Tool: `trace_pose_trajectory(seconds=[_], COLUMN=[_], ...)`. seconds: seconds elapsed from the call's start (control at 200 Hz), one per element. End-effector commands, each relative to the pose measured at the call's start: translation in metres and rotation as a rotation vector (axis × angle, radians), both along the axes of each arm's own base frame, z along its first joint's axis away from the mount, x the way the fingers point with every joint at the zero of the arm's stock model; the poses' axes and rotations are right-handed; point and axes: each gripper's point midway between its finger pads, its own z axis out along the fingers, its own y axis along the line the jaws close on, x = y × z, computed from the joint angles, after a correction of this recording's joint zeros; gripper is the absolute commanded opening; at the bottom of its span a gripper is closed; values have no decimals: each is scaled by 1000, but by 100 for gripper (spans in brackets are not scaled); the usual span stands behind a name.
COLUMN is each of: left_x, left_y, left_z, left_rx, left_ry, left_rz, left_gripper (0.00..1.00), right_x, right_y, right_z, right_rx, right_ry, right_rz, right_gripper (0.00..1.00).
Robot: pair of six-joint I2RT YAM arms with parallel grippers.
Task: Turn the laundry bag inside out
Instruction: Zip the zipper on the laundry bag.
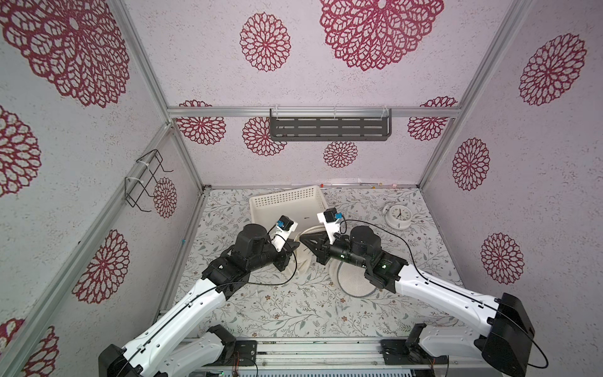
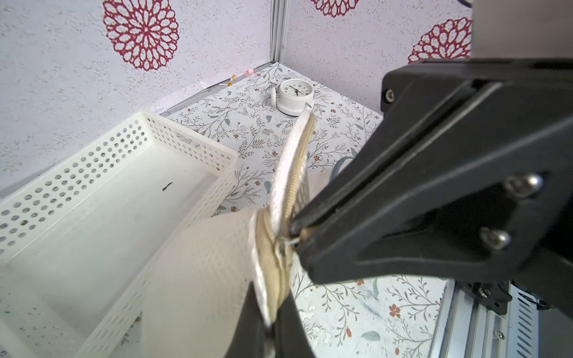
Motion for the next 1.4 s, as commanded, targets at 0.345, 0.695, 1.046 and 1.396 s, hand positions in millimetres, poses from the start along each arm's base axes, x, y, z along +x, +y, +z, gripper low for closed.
trace_pose_trajectory(seconds=[0.345,0.695,1.046,1.396], left_x=[-18,-3,-7,-16], left_y=[13,22,-3,-7], left_z=[33,0,0,-9], left_rx=[-158,49,83,93], left_ry=[-205,-111,-82,-56], left_rz=[9,62,-94,-152], left_gripper=[0,69,66,32], right_x=[45,30,0,-9], right_y=[-82,-48,-7,6], right_z=[-13,3,-12,-6], right_rx=[56,-39,-142,-138], right_ry=[124,33,-11,-36], right_rz=[-196,-45,138,158], right_gripper=[0,0,0,0])
